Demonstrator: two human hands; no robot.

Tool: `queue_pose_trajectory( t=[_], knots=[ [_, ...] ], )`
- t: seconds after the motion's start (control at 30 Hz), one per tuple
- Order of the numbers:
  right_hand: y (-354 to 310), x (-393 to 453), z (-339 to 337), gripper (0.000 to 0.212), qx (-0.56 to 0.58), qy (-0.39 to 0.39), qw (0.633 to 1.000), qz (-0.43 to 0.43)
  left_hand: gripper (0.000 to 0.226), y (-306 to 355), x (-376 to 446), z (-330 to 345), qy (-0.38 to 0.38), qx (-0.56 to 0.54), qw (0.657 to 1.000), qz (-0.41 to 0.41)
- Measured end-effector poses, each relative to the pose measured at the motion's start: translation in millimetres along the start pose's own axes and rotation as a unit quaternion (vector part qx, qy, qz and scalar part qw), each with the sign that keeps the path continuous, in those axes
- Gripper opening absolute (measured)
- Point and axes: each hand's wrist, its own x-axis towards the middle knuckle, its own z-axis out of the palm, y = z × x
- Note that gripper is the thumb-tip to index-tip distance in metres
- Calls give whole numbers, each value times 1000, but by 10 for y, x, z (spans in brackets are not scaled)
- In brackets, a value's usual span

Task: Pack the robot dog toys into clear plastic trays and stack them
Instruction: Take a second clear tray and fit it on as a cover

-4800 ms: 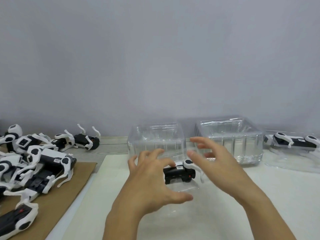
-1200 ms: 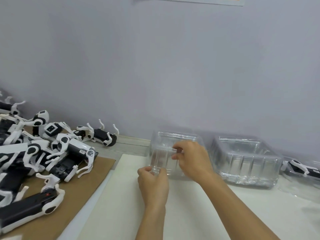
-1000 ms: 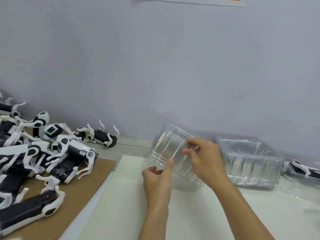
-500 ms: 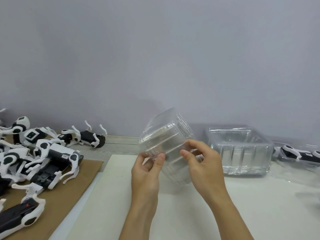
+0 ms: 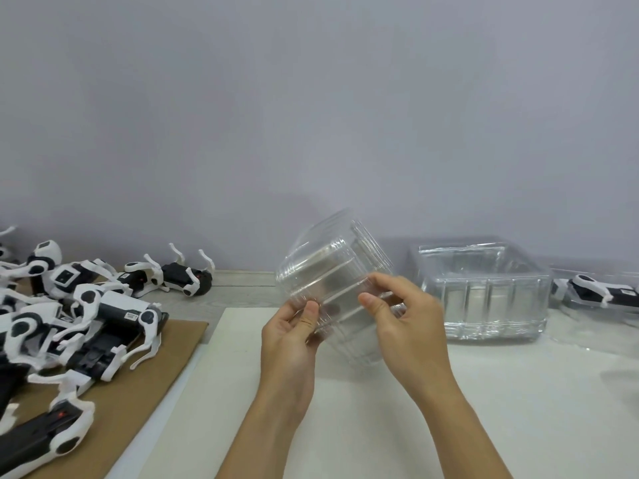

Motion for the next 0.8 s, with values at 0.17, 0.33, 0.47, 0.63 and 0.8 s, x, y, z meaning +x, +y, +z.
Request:
queue_pose_trajectory(
  t=[0.17, 0.33, 0.47, 0.63, 0.8],
  knots=[
    [-14, 1, 22, 26, 15, -4, 1000, 3, 15, -14, 24, -8, -7, -64, 998, -10],
    [-36, 0, 35, 28, 24, -1, 1000, 13, 18, -2, 49, -3, -13, -99, 994, -34],
    [-43, 8, 17, 27, 36, 2, 999, 29, 16, 13, 46, -2, -24, -120, 991, -51],
    [-45, 16, -23, 26, 37, 7, 999, 39, 9, -4, 47, 19, -9, 17, 999, 35],
    [-23, 41, -76, 17, 21, 6, 999, 39, 12, -27, 12, -8, -32, 185, 970, 155]
  ],
)
